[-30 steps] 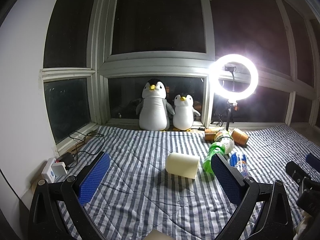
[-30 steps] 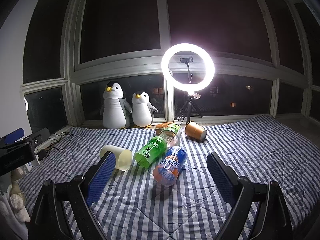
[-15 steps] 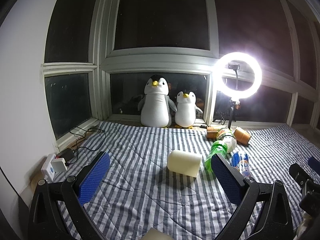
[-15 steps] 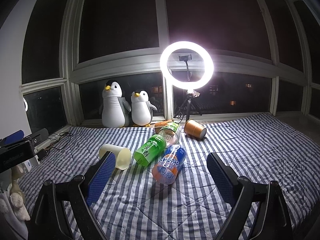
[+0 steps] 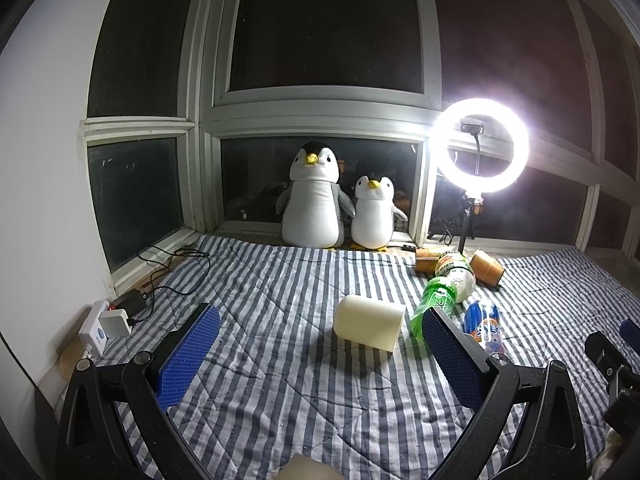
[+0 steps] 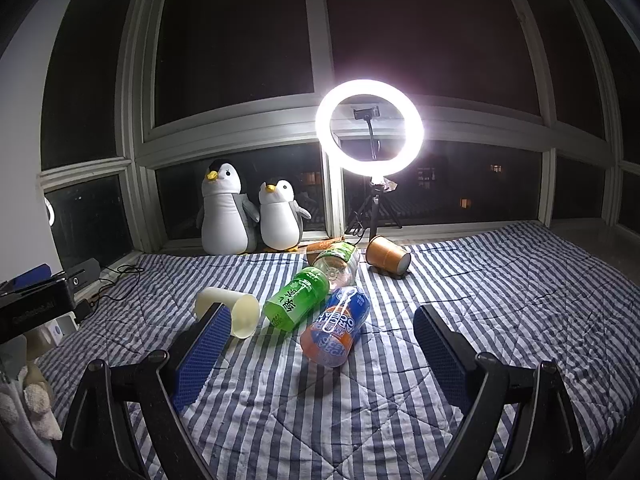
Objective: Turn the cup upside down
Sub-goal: 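Move the left tool to the cream cup lying on its side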
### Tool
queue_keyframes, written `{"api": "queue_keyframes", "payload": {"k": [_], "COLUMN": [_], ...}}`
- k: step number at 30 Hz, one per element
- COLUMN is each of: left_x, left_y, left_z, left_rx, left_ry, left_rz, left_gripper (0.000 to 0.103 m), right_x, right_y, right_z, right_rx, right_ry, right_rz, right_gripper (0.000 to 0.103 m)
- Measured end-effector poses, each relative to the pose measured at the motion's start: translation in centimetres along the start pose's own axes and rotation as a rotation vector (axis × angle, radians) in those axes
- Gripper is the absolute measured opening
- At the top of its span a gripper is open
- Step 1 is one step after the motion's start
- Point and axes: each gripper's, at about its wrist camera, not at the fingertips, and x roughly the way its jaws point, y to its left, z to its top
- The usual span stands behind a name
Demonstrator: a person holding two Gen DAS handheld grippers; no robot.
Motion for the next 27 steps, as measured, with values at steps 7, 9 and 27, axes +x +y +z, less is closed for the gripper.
{"api": "queue_keyframes", "payload": {"k": [7, 9, 27], "left_x": [0.3, 0.5, 11.1], "left_y": [0.0, 0.1, 3.5], "left_z": [0.0, 0.1, -0.7], "left_rx": [0.0, 0.0, -0.275], "left_ry": [0.0, 0.004, 0.379], "left_rz": [0.003, 0.005, -0.023], "left_gripper": [0.102, 0.102, 0.102], "right_x": [0.1, 0.2, 0.9], "right_y": [-0.4, -0.5, -1.7], "right_z": [-0.1, -0.1, -0.4], "right_rx": [0.006, 0.007, 0.026], "right_ry": [-0.001, 0.002, 0.017], "right_rz": [-0.003, -0.005, -0.011], "right_gripper": [0.09, 0.09, 0.09]}}
